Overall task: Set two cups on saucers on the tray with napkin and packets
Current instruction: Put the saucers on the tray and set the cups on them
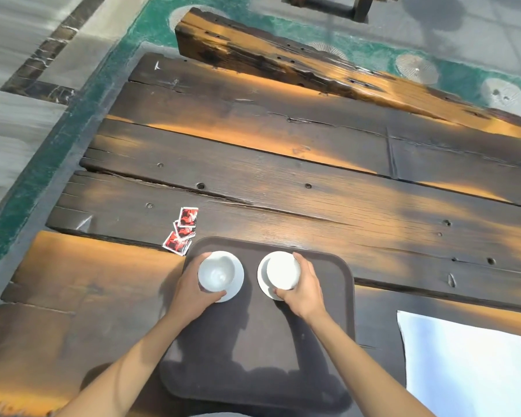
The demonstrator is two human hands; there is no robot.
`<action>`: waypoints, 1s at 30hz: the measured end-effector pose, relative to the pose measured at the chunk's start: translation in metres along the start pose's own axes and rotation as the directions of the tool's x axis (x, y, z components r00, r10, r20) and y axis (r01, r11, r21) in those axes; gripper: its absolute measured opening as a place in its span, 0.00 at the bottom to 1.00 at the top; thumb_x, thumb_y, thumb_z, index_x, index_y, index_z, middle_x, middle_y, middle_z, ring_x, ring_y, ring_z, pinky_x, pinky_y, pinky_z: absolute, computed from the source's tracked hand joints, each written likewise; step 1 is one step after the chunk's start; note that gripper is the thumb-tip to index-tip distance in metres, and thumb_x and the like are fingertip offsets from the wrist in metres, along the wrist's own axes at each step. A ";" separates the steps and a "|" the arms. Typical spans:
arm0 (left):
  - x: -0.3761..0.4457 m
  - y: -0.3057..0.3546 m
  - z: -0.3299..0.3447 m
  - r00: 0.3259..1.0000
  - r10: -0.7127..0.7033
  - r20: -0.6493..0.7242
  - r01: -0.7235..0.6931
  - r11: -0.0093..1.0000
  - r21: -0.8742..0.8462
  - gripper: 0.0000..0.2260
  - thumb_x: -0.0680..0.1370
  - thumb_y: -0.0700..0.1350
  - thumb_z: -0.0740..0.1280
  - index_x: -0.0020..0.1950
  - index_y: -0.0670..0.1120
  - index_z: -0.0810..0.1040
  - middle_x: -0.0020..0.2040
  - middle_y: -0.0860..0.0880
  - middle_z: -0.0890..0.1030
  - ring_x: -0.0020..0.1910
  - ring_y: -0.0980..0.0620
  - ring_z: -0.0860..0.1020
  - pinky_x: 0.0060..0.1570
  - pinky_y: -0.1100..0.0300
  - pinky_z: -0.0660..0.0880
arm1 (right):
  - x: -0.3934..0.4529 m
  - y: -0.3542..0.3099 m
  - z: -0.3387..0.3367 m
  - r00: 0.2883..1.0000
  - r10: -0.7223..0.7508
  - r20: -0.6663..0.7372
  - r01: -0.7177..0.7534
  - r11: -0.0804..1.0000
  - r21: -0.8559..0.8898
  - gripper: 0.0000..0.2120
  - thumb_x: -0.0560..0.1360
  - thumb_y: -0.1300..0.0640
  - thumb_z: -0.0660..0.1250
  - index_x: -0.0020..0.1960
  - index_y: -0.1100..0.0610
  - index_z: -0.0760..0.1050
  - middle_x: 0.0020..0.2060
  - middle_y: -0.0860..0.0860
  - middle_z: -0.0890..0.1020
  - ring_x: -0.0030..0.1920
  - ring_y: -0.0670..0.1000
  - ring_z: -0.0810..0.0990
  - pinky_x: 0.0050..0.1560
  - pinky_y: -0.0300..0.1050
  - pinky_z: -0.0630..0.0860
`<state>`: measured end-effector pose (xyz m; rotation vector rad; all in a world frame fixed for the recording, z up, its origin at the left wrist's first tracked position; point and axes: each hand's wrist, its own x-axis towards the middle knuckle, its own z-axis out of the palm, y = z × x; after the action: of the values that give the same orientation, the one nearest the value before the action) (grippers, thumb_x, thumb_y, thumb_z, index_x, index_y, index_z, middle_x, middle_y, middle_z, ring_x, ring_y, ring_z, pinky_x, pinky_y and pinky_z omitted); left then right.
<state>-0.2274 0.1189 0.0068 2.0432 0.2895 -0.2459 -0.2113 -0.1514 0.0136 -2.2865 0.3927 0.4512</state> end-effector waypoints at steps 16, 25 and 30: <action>-0.010 -0.001 -0.005 0.989 0.142 0.048 -0.150 0.924 0.353 0.51 0.64 0.61 0.78 0.80 0.54 0.56 0.81 0.54 0.59 0.80 0.47 0.58 0.74 0.44 0.65 | -0.028 0.015 -0.031 0.992 -0.123 -0.032 0.120 0.990 -0.068 0.55 0.62 0.31 0.75 0.81 0.42 0.51 0.81 0.40 0.57 0.80 0.46 0.57 0.76 0.52 0.62; -0.049 0.031 0.023 0.944 0.329 -0.007 -0.305 0.883 0.358 0.44 0.70 0.65 0.67 0.81 0.52 0.56 0.82 0.51 0.58 0.82 0.44 0.48 0.76 0.39 0.58 | -0.069 0.073 -0.080 0.986 -0.115 -0.123 0.109 0.993 -0.053 0.47 0.70 0.35 0.73 0.81 0.39 0.51 0.81 0.40 0.57 0.81 0.46 0.56 0.76 0.51 0.62; -0.080 0.056 0.079 0.932 0.332 0.148 -0.363 0.862 0.355 0.43 0.72 0.65 0.67 0.80 0.64 0.44 0.82 0.61 0.48 0.81 0.56 0.38 0.78 0.44 0.49 | -0.095 0.127 -0.105 0.983 -0.063 -0.173 0.060 0.998 -0.022 0.42 0.74 0.39 0.72 0.81 0.44 0.55 0.81 0.42 0.60 0.80 0.46 0.59 0.75 0.45 0.58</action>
<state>-0.2899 0.0155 0.0404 2.4134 -0.2004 -0.1671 -0.3263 -0.2992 0.0438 -2.3553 0.4046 0.2251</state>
